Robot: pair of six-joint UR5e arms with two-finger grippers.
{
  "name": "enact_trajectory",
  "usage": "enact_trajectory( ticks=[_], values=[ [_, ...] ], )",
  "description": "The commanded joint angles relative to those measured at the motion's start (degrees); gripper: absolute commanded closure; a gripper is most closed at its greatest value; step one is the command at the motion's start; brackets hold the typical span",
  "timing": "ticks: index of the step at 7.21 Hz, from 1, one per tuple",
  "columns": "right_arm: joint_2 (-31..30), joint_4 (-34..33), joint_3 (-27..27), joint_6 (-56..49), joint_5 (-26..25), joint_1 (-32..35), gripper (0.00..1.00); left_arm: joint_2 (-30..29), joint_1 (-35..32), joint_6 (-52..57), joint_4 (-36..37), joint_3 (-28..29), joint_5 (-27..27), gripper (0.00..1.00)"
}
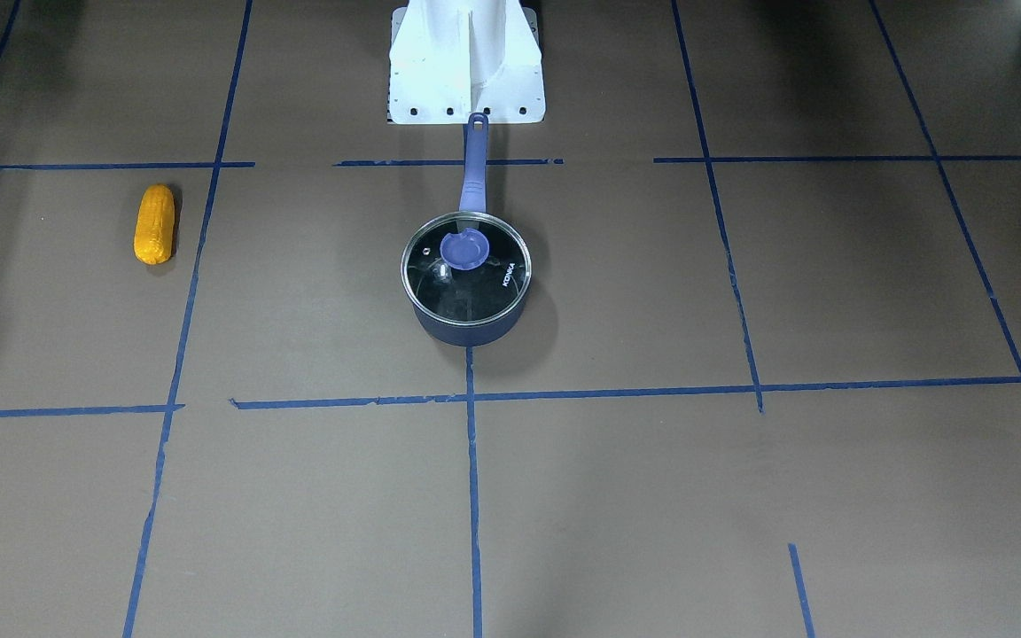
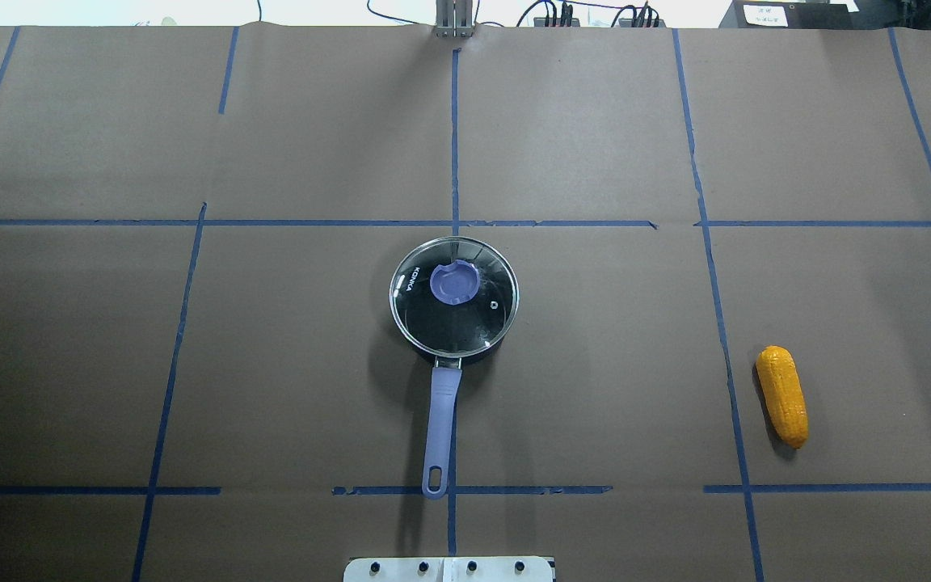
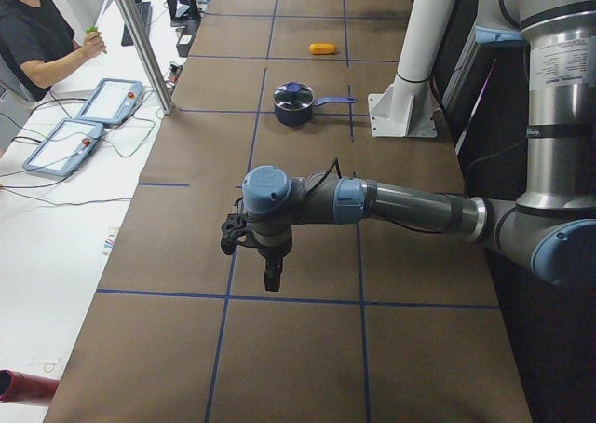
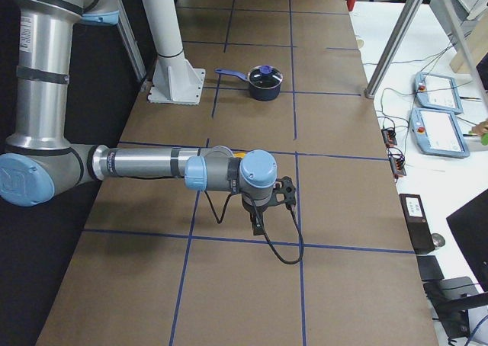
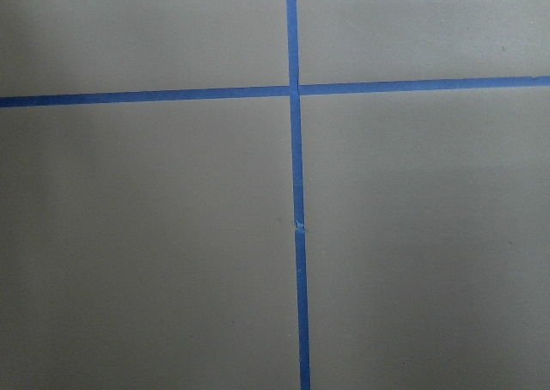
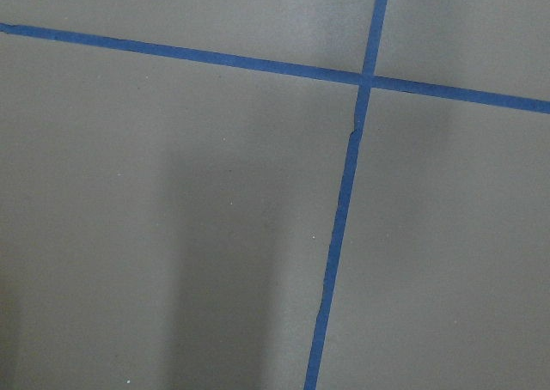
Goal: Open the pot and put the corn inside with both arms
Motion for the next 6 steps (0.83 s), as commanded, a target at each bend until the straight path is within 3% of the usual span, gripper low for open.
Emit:
enact_trajectory(
  ticks=[1,4,6],
  values=[
    [-0.4,0.0,-0.3,0.0,-0.2,0.1,0.00,0.1,0.2,0.9,0.0,-0.7,0.1,0.00],
    [-0.9,0.0,-0.3,0.0,-0.2,0.1,0.00,0.0,0.4,0.2,-0.1,-0.8,-0.1,0.00],
    [-0.9,-0.1,-0.5,0.0,-0.2,0.1,0.00,0.1,0.4,0.2,0.3,0.1,-3.3,0.00]
  ],
)
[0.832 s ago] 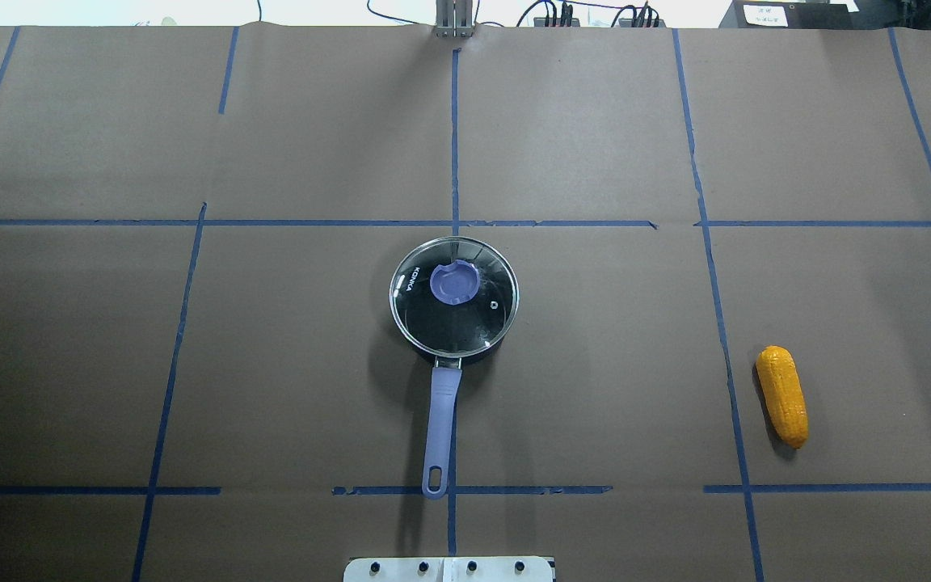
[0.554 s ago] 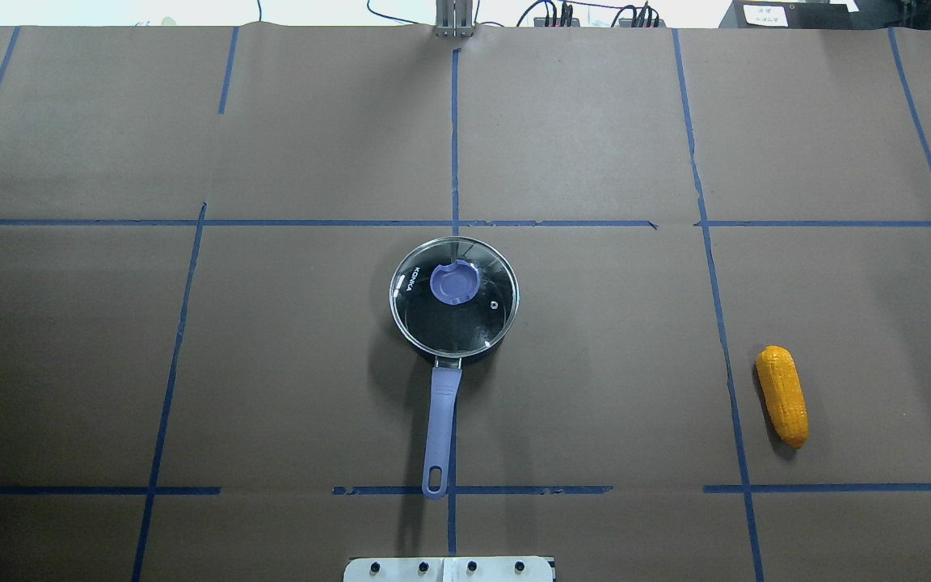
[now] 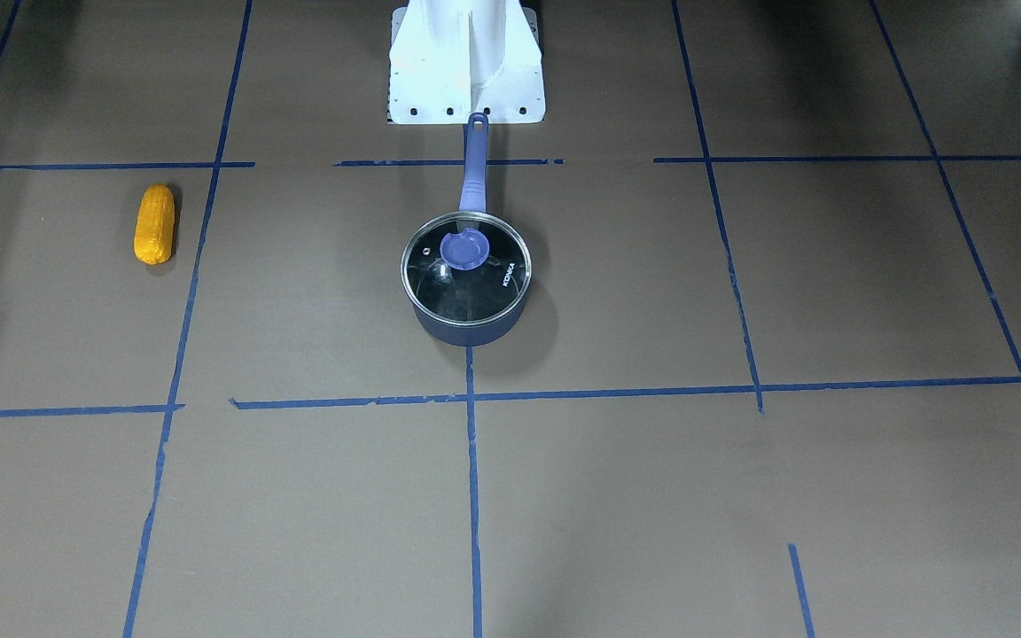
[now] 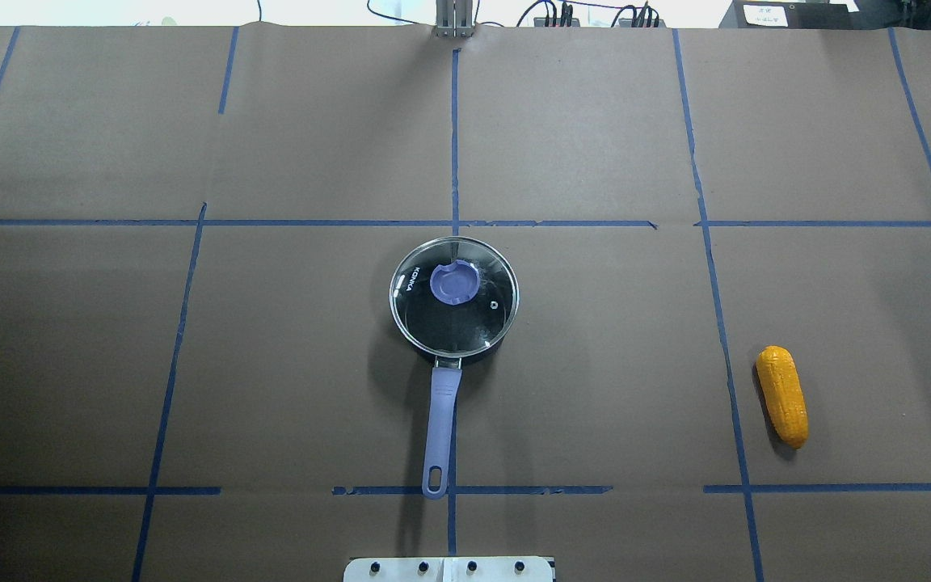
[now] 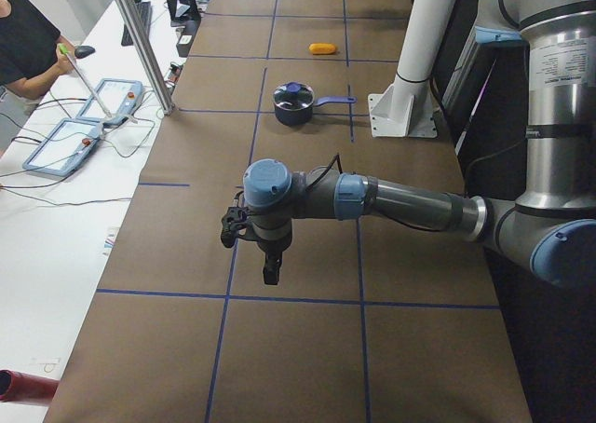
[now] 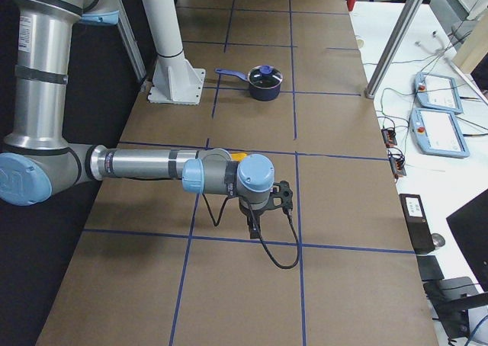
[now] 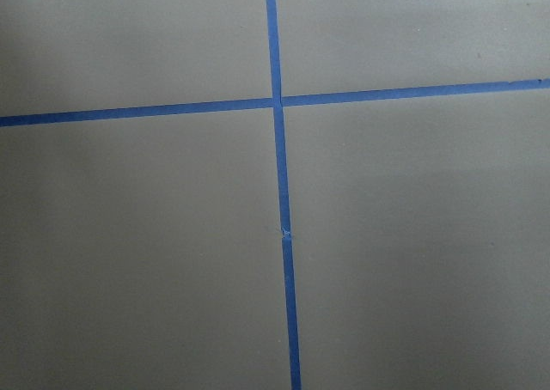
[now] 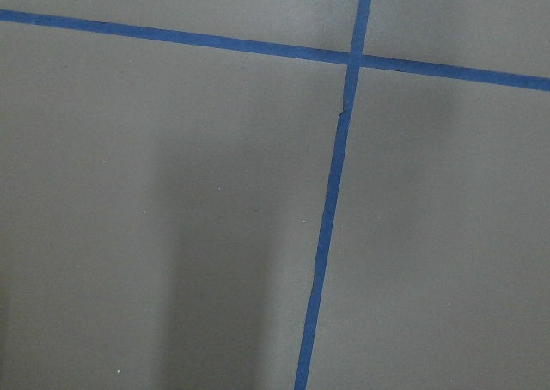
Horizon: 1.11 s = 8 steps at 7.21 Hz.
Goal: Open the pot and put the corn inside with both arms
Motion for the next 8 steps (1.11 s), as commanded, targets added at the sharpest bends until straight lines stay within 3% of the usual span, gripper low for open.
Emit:
enact_trajectory(
  ticks=[1,6,8],
  values=[
    [-0.8,0.1,0.7,0.1,0.3,0.0,0.00,0.1,0.0,0.1,-0.1,0.4,-1.7,0.00],
    [-1.3,0.1,0.3,0.2,0.1,0.0,0.00,0.3,0.0,0.5,-0.9,-0.7,-1.8,0.00],
    [-1.9,4.1,0.2,0.3,-0.1,0.0,0.00,0.2,1.7,-0.2,-2.1,-2.2,-1.9,0.00]
  ],
)
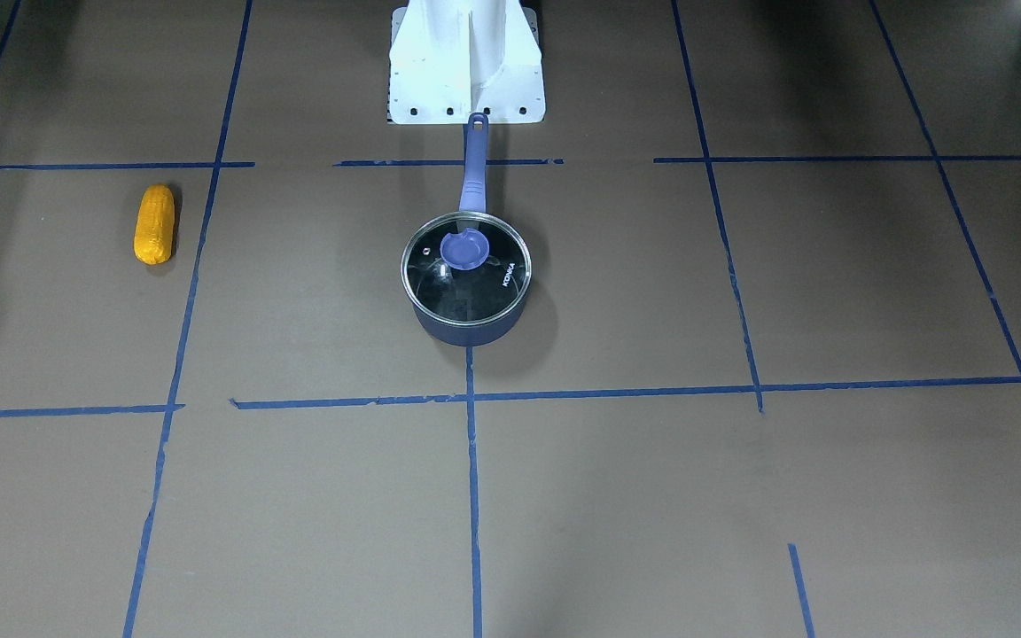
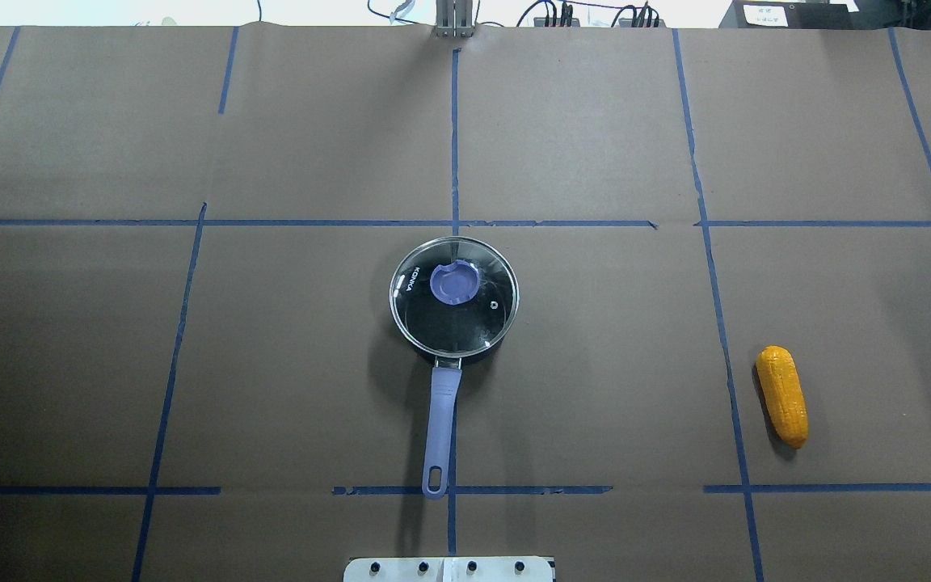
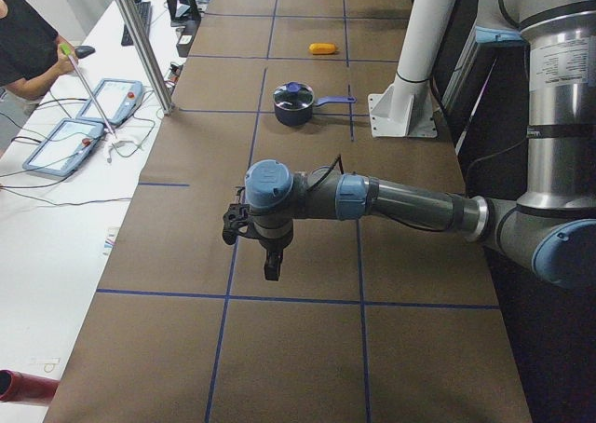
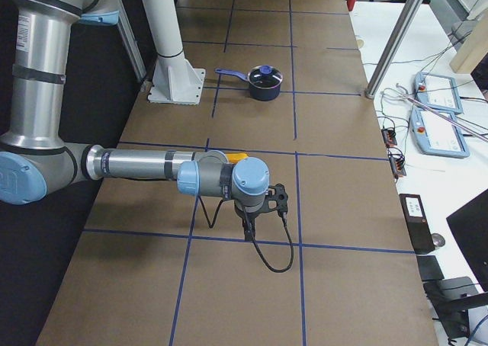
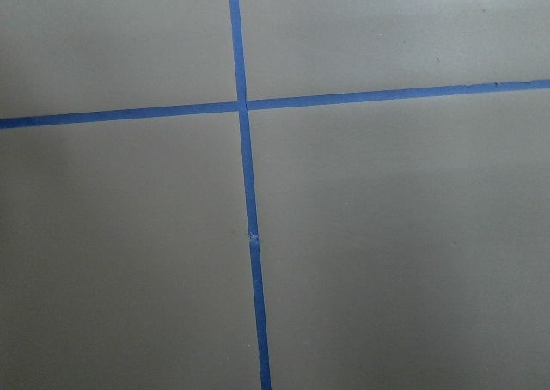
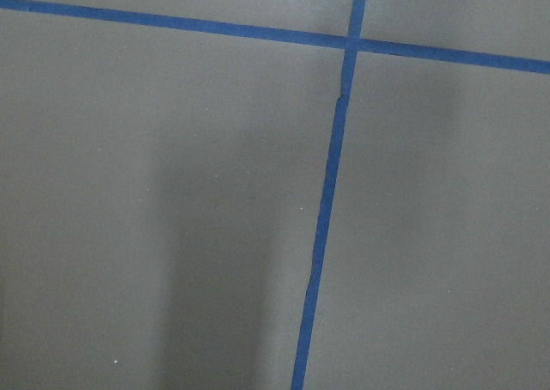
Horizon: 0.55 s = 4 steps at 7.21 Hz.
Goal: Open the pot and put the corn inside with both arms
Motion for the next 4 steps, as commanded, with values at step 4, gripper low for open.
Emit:
enact_trajectory(
  ticks=[4],
  values=[
    [-0.5,3.1,-0.3,0.5,-0.1,-0.1,0.00,-10.8,24.9,-36.8,-0.4,-15.6,0.8,0.00]
  ],
)
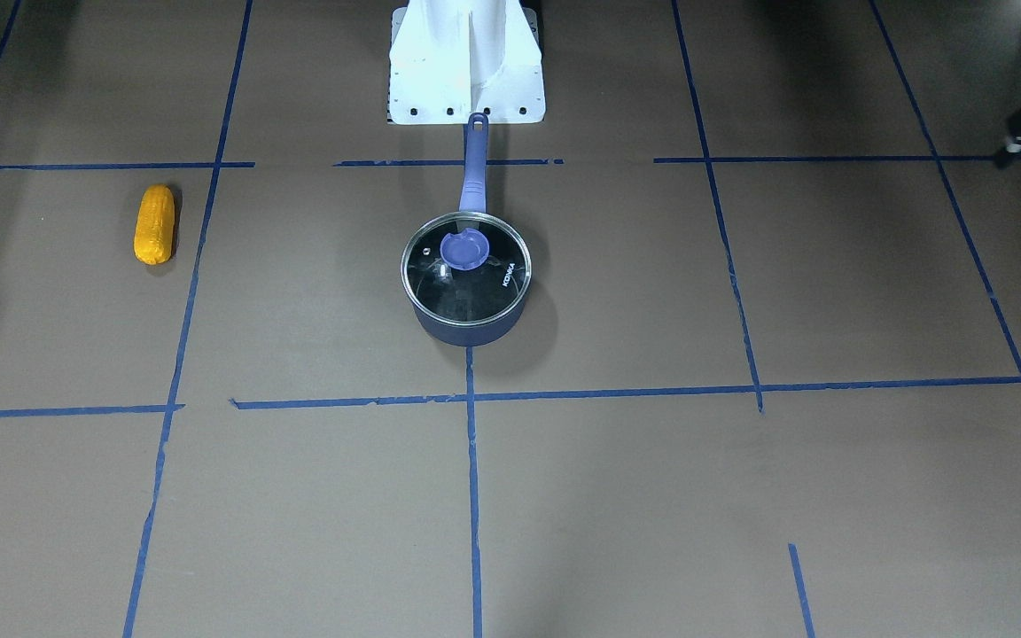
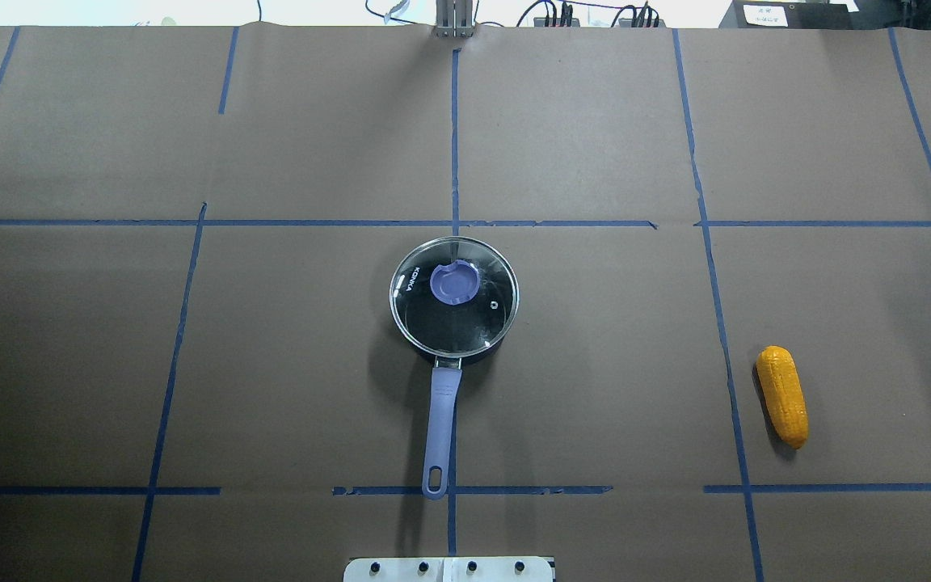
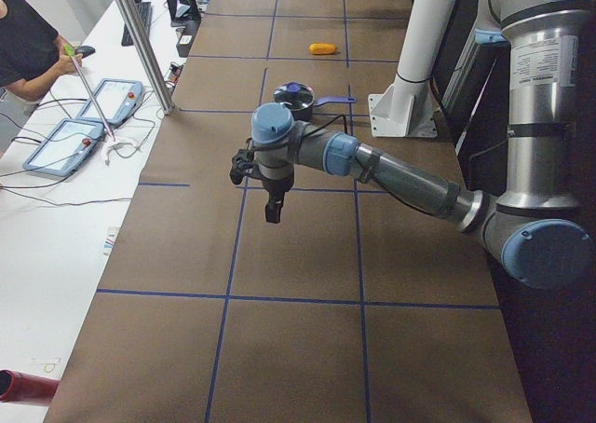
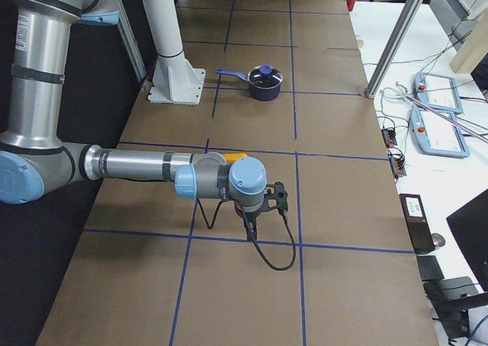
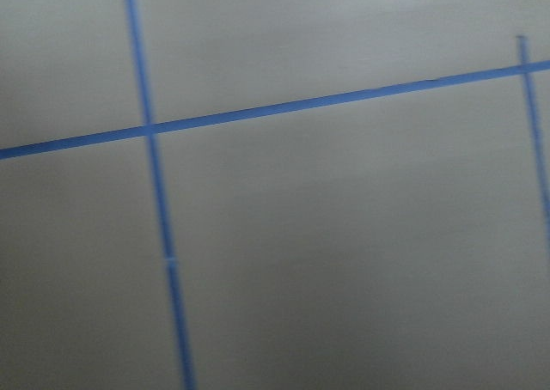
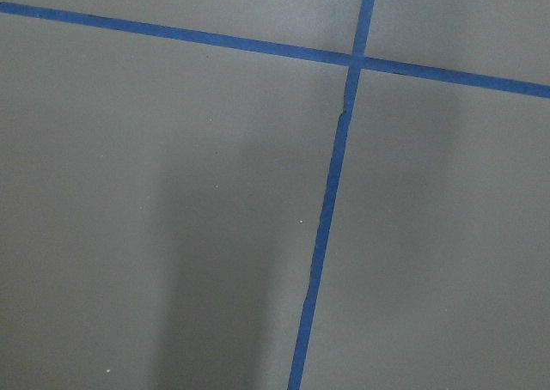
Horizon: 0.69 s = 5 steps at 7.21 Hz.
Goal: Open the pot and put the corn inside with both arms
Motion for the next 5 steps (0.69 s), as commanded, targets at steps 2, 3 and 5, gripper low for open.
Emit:
enact_trajectory(
  ticks=[2,3,5],
  values=[
    [0.0,-0.1,-0.6,0.3,0.1,0.0,0.00,-23.5,28.6,-44.4,0.9,-2.5,12.4,0.00],
    [0.2,-0.1,-1.3,0.2,0.2,-0.1,0.00,-31.4,37.3,-54.3,0.9,2.6,19.2,0.00],
    [0.2,0.0,-1.6,0.2,0.4,-0.3,0.00,-48.3,39.4,-62.1,0.7,19.4,21.8,0.00]
  ],
)
